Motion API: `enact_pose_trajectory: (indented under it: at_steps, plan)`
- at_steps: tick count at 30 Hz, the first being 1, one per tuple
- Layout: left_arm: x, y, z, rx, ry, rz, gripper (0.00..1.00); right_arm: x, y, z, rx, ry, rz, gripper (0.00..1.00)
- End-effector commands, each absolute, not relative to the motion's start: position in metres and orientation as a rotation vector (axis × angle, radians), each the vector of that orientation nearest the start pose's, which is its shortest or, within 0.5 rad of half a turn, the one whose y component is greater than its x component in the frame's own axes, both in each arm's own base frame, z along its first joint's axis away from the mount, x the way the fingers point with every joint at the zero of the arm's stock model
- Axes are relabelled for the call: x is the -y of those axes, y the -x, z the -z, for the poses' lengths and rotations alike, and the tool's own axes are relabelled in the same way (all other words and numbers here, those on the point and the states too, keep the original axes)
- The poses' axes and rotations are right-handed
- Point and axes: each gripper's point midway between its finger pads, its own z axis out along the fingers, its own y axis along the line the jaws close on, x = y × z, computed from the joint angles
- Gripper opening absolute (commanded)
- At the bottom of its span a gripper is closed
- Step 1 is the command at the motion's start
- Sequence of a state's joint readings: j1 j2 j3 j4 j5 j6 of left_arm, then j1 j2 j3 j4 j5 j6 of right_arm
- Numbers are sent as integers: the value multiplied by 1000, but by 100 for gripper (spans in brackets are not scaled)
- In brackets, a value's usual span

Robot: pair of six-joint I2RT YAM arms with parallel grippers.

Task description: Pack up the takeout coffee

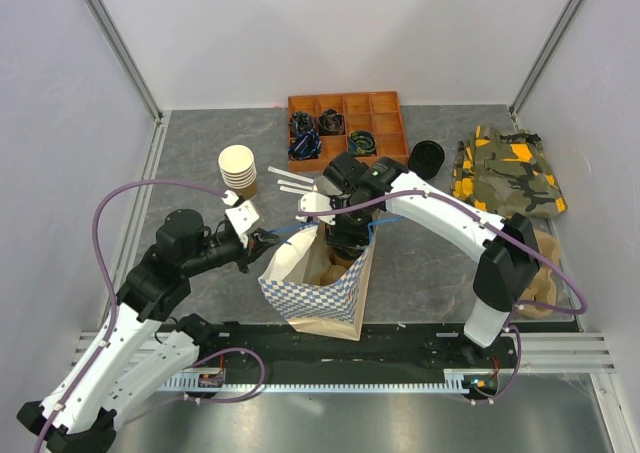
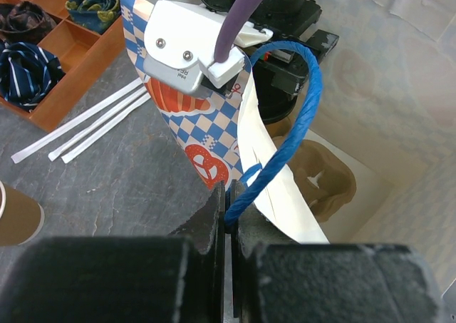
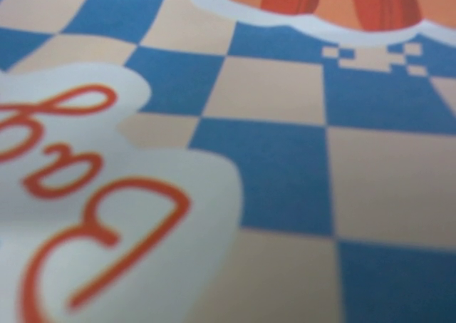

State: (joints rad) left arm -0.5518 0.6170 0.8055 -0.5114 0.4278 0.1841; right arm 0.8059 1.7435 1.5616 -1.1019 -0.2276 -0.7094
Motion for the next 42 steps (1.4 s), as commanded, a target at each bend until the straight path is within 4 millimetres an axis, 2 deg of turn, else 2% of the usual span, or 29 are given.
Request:
enact_pose_trajectory:
  at_steps: [1,2,4,7,9,15,29,34,42]
  plan:
    - [184,-176,-276,-1602,-972,623,2,-251,-243,-131,-2086,2013,-250,32]
    - [184,-176,-276,-1603,-973,624,2,-252,-244,-133,-2082,2002,-252,43]
    - [184,-175,-278,-1597,-972,628,2,-254,-245,-140,-2071,1987,-259,50]
    - [185,-173,-279,-1589,-976,634,2,-254,-246,-147,-2052,1968,-275,68]
    - [185,-174,-281,-1585,-977,630,2,-255,-247,-153,-2033,1959,-285,70]
    - [186,-175,-285,-1580,-974,635,2,-258,-251,-163,-1999,1940,-310,85]
    - [190,-177,-288,-1573,-979,645,2,-259,-251,-172,-1975,1923,-330,96]
    - [191,-177,-291,-1569,-979,648,2,-260,-259,-187,-1960,1865,-343,96]
    - [192,-177,-293,-1562,-982,651,2,-264,-261,-204,-1925,1826,-370,98]
